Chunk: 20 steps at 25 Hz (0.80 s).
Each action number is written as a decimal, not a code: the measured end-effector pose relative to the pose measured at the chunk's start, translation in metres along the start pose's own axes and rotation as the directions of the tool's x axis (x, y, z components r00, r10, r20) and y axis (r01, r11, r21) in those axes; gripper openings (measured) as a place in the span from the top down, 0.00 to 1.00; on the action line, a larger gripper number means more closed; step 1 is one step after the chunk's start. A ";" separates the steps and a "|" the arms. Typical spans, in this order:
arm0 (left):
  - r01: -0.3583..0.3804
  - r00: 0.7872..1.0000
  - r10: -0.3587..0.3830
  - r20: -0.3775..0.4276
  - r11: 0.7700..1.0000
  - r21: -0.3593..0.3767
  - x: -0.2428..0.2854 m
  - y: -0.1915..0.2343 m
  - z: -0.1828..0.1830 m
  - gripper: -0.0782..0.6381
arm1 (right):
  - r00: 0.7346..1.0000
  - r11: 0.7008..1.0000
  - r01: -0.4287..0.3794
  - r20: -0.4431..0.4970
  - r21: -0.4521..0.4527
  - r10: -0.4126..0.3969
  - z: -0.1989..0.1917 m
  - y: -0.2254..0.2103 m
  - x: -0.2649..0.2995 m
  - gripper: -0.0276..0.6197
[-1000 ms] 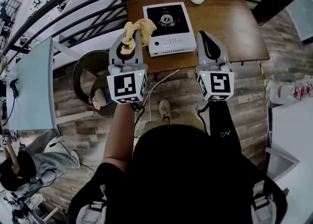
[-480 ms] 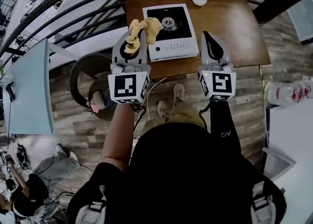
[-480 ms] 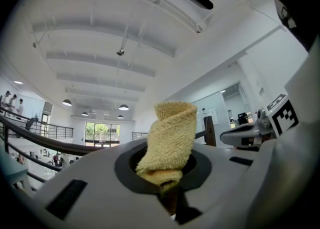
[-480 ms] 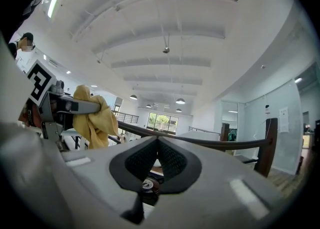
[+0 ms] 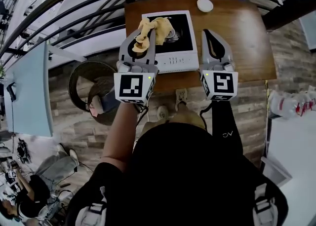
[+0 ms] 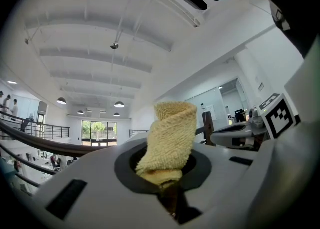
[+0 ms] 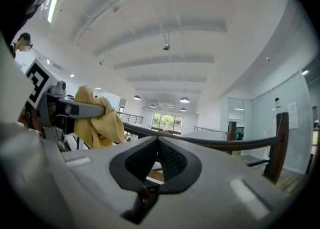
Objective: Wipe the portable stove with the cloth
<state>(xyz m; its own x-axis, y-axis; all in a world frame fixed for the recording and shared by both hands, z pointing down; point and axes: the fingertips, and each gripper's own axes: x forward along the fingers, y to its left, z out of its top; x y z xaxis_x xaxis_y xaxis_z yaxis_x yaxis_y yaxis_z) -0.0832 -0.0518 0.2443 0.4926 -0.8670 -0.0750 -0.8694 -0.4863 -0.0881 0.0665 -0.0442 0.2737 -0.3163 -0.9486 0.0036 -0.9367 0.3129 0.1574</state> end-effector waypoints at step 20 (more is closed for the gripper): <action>0.105 0.985 -0.102 -0.137 0.994 0.012 0.204 -0.027 -0.103 0.85 | 0.994 0.989 -0.101 -0.019 0.110 0.104 -0.073 -0.074 0.144 0.95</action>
<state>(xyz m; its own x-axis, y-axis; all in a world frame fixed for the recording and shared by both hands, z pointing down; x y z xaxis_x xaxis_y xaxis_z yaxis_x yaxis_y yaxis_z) 0.0369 -0.2270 0.3335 0.5688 -0.8194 0.0710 -0.8124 -0.5732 -0.1071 0.1009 -0.2077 0.3342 -0.4091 -0.9117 0.0388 -0.9106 0.4106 0.0469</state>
